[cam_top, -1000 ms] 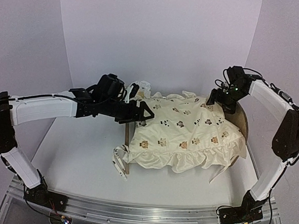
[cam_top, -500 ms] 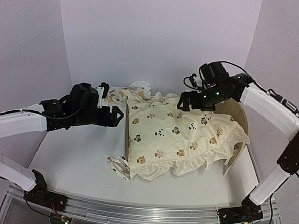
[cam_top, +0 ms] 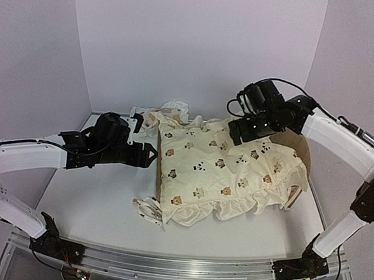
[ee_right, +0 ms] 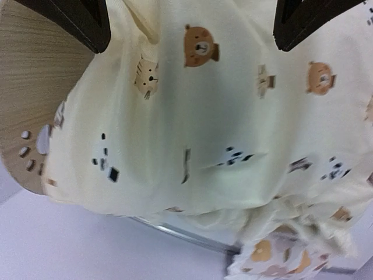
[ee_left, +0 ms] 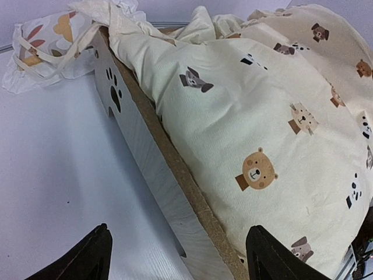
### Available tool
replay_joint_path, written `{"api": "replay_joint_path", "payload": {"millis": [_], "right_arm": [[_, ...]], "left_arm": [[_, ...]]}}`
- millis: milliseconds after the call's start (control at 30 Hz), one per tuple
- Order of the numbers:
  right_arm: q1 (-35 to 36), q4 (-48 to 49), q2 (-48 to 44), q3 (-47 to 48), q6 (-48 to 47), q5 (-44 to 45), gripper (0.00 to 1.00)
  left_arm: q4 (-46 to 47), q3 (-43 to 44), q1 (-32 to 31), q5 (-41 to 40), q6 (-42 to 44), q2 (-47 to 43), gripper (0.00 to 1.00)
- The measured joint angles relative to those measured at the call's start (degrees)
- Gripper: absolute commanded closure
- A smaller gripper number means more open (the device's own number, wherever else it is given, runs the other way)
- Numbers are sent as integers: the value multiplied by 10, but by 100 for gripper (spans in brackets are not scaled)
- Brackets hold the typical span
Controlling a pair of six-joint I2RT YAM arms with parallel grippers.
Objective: Set up the pet bed
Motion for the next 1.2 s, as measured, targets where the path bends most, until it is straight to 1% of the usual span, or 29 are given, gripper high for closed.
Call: {"api": "replay_joint_path", "payload": {"millis": [133, 200, 267, 400, 500, 667, 767, 867, 967, 1133, 1200], "right_arm": [[-74, -1, -14, 9, 1, 34, 2], [-95, -6, -29, 8, 8, 47, 2], [-95, -7, -49, 1, 21, 37, 2], [-79, -10, -79, -17, 46, -39, 2], [-47, -10, -69, -25, 55, -94, 3], [-7, -5, -38, -67, 66, -162, 9], [-1, -8, -30, -87, 73, -188, 10], [17, -8, -26, -87, 77, -207, 10], [73, -8, -15, -73, 75, -210, 10], [199, -2, 20, -39, 65, -187, 10], [234, -1, 35, -34, 62, -168, 10]], "left_arm": [[9, 0, 0, 17, -1, 21, 21], [14, 0, 0, 20, -1, 25, 22], [19, 0, 0, 22, -1, 27, 22], [24, 2, 0, 27, -1, 33, 27], [26, 10, 0, 34, 0, 46, 32], [26, 40, 0, 47, 5, 71, 34], [26, 60, 0, 49, 14, 79, 34], [26, 71, 0, 48, 20, 82, 34], [24, 74, 0, 39, 28, 84, 34], [11, 73, 0, 15, 28, 83, 35], [10, 68, 0, 5, 28, 77, 35]]}}
